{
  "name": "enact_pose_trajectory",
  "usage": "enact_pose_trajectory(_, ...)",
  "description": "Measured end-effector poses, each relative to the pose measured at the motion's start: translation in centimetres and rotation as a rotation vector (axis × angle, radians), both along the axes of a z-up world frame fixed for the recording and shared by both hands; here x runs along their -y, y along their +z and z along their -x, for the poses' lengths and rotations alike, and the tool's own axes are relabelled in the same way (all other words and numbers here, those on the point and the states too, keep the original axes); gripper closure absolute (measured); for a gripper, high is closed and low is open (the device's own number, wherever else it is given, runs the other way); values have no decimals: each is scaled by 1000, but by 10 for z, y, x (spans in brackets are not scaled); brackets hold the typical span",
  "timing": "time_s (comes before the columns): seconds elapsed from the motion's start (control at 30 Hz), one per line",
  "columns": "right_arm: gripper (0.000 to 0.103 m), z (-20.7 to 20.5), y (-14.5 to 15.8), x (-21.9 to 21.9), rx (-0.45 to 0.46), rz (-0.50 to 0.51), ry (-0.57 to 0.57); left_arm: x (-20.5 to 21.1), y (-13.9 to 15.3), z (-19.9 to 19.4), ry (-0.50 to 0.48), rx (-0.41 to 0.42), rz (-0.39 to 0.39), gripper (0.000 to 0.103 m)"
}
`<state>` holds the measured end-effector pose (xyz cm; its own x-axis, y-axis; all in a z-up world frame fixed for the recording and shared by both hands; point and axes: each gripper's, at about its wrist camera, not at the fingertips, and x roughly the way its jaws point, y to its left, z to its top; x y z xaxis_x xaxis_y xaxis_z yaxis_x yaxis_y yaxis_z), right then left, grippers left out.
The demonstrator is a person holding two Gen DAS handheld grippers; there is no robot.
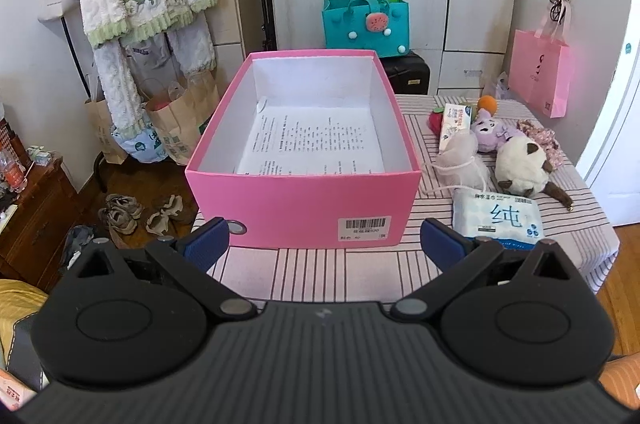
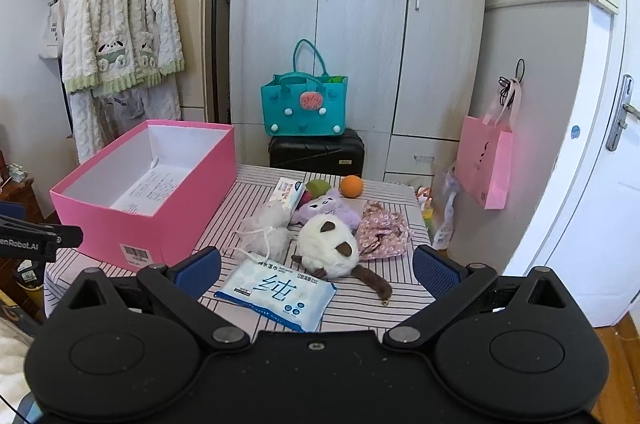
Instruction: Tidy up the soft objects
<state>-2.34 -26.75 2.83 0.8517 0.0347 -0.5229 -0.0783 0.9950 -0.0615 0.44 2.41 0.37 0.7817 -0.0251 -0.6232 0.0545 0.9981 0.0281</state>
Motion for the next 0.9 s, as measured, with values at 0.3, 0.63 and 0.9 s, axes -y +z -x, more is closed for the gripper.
enact_pose_trajectory(0.3, 0, 3, -1, 4, 0, -30, 17, 1, 2, 7, 5, 18, 36, 0)
enact_pose_trajectory(0.63, 0, 1, -7, 23, -2, -109, 49, 11, 4, 8, -42, 37, 53, 1)
enact_pose_trajectory(0.9, 0, -3, -27, 39, 84, -157, 120, 31, -11, 0, -48, 31, 7, 0)
